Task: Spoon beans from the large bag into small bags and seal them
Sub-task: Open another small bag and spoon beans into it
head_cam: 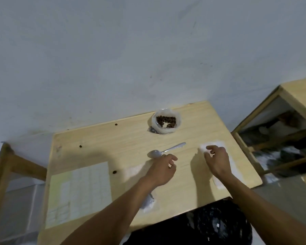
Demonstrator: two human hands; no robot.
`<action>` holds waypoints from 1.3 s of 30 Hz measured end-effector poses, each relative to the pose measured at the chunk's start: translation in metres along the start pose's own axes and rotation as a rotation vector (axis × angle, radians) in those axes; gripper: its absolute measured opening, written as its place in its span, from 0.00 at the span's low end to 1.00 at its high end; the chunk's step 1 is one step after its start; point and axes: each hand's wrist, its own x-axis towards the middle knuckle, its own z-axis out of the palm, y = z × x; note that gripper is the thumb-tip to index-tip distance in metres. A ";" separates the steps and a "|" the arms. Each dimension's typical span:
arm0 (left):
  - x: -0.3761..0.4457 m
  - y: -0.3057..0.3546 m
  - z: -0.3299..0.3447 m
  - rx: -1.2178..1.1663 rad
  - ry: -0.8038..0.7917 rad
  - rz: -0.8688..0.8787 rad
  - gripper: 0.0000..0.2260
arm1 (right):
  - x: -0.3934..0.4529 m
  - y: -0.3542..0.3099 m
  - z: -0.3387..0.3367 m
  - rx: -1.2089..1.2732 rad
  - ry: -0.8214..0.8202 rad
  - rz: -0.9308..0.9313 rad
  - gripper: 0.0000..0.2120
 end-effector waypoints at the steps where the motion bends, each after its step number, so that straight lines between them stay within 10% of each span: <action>1: 0.010 0.009 0.011 0.029 -0.050 0.022 0.12 | 0.004 0.011 -0.006 -0.037 0.029 0.061 0.16; 8: 0.053 0.049 0.076 0.417 -0.333 0.161 0.25 | 0.013 0.056 -0.025 -0.222 -0.071 0.361 0.22; 17: 0.062 0.054 0.085 0.623 -0.366 0.181 0.25 | 0.012 0.065 -0.027 -0.115 0.039 0.257 0.16; 23: 0.073 0.053 0.080 0.276 -0.299 0.065 0.19 | 0.019 0.038 -0.051 0.470 -0.145 0.213 0.04; 28: 0.071 0.083 0.038 -0.527 -0.003 -0.231 0.05 | 0.017 -0.004 -0.065 0.637 -0.341 0.040 0.09; 31: 0.070 0.100 0.000 -0.928 0.017 -0.341 0.17 | 0.012 -0.034 -0.060 0.668 -0.393 -0.107 0.11; 39: 0.039 0.106 -0.071 -1.004 0.112 -0.240 0.15 | 0.004 -0.107 -0.051 0.656 -0.538 -0.331 0.20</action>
